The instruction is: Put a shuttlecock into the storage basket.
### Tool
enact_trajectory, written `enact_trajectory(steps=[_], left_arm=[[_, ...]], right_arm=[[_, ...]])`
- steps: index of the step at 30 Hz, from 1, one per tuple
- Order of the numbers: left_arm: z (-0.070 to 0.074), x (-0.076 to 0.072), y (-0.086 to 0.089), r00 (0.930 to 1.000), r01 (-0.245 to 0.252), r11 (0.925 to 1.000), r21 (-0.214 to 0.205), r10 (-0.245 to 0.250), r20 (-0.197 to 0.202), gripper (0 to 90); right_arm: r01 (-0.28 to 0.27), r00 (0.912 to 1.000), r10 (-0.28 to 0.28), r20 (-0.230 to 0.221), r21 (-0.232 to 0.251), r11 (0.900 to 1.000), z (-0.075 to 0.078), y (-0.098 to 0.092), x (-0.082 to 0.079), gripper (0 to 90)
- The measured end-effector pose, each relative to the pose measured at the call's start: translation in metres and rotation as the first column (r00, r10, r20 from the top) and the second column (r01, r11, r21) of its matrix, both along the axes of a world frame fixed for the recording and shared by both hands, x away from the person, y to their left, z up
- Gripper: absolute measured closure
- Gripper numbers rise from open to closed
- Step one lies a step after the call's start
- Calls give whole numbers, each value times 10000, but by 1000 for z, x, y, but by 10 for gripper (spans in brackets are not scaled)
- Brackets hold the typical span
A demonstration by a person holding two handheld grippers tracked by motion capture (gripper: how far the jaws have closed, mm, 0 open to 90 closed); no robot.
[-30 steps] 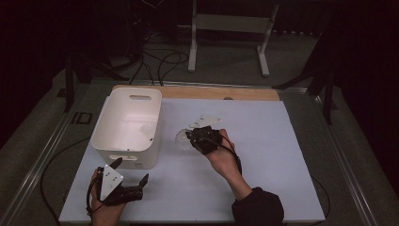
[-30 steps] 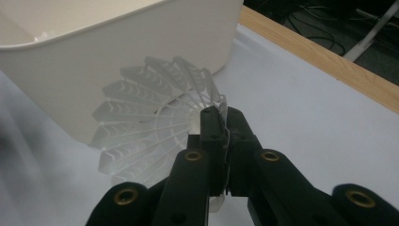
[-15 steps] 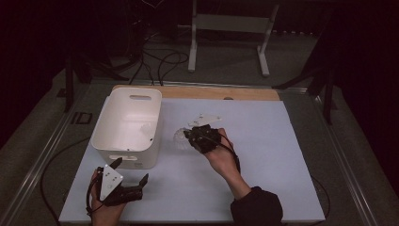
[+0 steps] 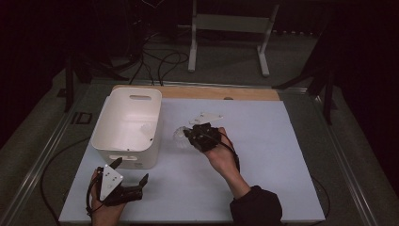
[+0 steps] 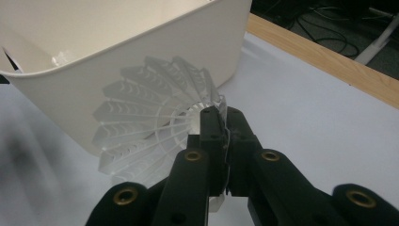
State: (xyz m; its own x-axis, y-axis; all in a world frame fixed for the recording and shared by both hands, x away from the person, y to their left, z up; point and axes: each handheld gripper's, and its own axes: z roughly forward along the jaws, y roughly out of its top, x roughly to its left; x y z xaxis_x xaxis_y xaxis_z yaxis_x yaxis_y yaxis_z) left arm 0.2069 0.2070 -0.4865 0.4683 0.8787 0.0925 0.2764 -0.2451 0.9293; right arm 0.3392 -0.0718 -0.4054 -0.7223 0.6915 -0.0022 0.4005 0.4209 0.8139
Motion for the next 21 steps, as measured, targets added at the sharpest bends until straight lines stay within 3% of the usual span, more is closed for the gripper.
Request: enact_trajectory(steps=[21], left_arm=[[0,0,0,10000,2,10000,6,-2,0,5]], right_arm=[[-48,9999,46,131,127,9999,8,5,0,878]])
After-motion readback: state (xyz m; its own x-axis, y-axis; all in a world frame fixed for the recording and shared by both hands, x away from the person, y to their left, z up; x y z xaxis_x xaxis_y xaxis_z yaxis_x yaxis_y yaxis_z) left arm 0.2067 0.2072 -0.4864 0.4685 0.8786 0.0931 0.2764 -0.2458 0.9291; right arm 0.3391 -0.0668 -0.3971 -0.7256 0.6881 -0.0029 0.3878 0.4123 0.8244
